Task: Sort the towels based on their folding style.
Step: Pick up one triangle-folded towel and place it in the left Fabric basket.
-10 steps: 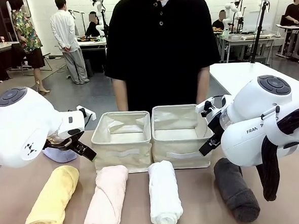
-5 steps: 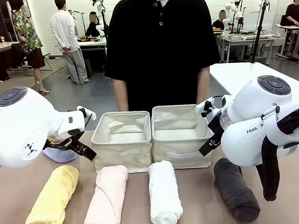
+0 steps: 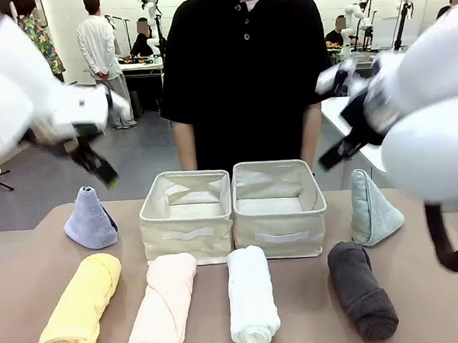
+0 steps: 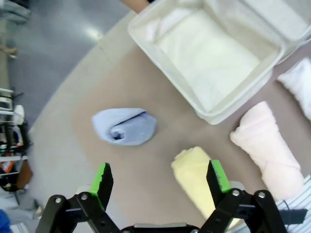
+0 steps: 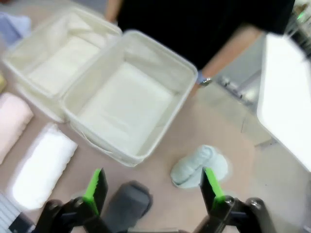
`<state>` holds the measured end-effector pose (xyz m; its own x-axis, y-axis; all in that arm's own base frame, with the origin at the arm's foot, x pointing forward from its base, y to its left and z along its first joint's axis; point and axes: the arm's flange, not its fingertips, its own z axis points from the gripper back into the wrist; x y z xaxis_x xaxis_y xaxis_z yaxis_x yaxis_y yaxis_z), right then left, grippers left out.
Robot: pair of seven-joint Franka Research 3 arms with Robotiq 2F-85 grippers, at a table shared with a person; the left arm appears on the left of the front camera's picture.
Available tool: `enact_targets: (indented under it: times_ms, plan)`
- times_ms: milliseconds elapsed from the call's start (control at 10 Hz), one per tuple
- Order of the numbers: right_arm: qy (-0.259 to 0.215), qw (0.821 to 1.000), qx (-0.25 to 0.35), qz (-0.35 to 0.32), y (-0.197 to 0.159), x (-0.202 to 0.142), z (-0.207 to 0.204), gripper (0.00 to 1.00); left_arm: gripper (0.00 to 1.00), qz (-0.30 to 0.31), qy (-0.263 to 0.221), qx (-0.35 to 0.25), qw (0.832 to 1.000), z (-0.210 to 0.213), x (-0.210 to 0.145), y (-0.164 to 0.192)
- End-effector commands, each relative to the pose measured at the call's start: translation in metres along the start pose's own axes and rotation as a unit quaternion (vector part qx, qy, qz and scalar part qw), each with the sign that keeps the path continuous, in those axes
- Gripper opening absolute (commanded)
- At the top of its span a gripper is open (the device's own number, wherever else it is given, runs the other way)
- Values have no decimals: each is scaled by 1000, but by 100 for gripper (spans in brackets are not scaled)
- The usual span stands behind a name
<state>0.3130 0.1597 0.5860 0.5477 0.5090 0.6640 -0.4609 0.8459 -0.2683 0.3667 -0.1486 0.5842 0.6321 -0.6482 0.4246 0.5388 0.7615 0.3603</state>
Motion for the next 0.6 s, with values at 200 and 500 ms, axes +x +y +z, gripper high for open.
enact_targets:
  times_ms: [200, 500]
  plan:
    - [-19, 998, -56, -27, 8, 39, 100, 100, 100, 14, -21, 32, 999, 89, 42, 20]
    - [-32, 999, -24, -26, -4, 31, 104, 100, 100, 6, -24, 25, 999, 105, 39, 21]
